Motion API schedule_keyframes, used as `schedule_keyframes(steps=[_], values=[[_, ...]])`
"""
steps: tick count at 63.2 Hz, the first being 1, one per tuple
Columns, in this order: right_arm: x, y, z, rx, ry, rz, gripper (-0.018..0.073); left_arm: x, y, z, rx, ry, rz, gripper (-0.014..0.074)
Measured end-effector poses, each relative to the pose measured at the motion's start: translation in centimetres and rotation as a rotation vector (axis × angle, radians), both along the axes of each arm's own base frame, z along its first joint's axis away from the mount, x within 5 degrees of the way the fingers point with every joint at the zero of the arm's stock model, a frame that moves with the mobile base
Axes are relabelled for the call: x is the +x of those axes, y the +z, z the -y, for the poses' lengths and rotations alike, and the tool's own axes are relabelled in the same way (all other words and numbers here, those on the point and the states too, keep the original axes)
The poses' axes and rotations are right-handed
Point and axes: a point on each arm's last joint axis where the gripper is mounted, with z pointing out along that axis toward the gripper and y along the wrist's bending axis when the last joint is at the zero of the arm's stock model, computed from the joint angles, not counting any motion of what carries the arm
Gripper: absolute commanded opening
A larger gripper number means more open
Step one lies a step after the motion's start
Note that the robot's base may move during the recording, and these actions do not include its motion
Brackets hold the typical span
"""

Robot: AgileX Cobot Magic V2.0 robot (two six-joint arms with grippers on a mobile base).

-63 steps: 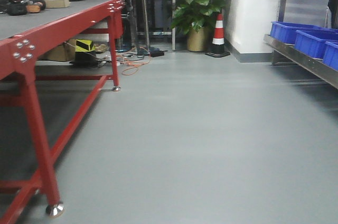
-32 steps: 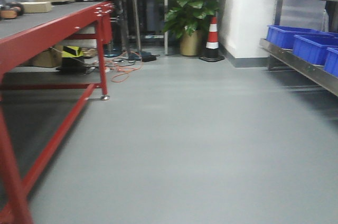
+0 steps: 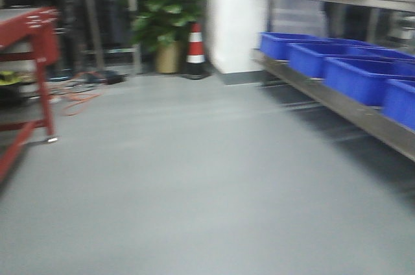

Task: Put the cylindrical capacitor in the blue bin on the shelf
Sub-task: 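Drive the base up to the shelf of blue bins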

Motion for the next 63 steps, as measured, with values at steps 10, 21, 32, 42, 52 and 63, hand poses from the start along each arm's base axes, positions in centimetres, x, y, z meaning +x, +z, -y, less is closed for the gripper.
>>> schedule_keyframes(steps=[10,21,32,42,52,63], values=[[0.0,0.0,0.0,0.0,0.0,0.0,-0.0162,0.0,0.0,0.0,0.0,0.0,0.0,-0.0111],[0.0,0.0,0.0,0.0,0.0,0.0,-0.0162,0.0,0.0,0.0,0.0,0.0,0.0,-0.0111],[0.0,0.0,0.0,0.0,0.0,0.0,-0.0162,0.0,0.01,0.0,0.0,0.0,0.001,-0.0111],[0.0,0.0,0.0,0.0,0.0,0.0,-0.0162,0.0,0.01,0.0,0.0,0.0,0.001,-0.0111],[0.0,0.0,0.0,0.0,0.0,0.0,-0.0162,0.0,0.01,0.0,0.0,0.0,0.001,-0.0111],[0.0,0.0,0.0,0.0,0.0,0.0,-0.0162,0.0,0.01,0.0,0.0,0.0,0.001,-0.0111]])
